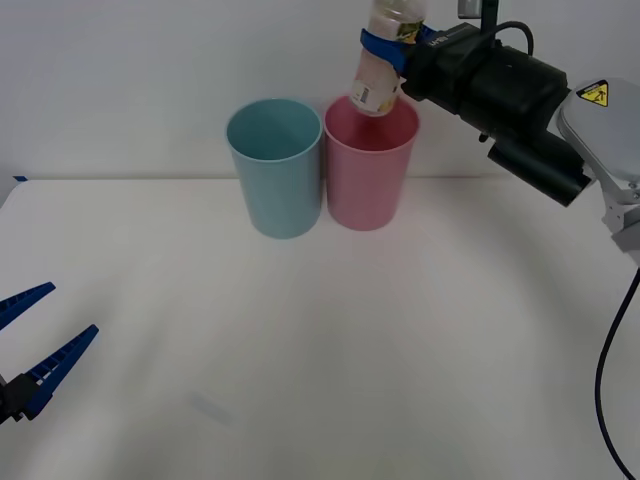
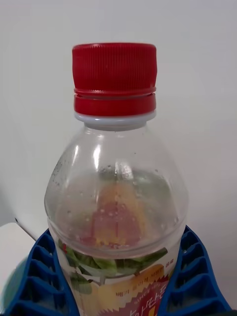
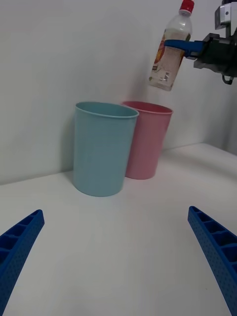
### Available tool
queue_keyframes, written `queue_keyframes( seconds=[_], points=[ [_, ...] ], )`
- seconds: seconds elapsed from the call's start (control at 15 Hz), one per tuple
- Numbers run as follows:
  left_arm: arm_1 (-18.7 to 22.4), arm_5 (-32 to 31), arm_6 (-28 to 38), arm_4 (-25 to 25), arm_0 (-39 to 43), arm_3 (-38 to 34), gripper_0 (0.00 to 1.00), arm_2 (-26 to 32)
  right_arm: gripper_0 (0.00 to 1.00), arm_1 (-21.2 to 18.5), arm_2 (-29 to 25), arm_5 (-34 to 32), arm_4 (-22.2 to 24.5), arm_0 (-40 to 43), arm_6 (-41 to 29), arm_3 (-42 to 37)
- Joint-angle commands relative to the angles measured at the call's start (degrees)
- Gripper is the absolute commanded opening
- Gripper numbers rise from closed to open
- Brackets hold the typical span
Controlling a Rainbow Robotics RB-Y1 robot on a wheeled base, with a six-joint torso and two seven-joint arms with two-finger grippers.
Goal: Grasp the object on the table and drop it into the matching bin: aluminum can to the light blue bin, PET bottle to the pink bin.
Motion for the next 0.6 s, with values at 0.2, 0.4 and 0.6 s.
queue_keyframes(
  seconds=[0.2,0.4,0.6],
  points=[
    [0.00,0.00,0.00,0.00,0.00,0.00,1.00,0.00,0.00,2.66,0.01,-0.58,3.65,-4.20,2.10,8.62],
    [0.00,0.00,0.00,0.00,0.00,0.00,1.00,0.00,0.00,3.72,0.01,-0.58,4.70,-5.17,3.24,10.99],
    [0.00,0.00,0.00,0.00,0.00,0.00,1.00,0.00,0.97,3.72,0.01,-0.84,4.70,-5.17,3.77,10.99]
  ],
)
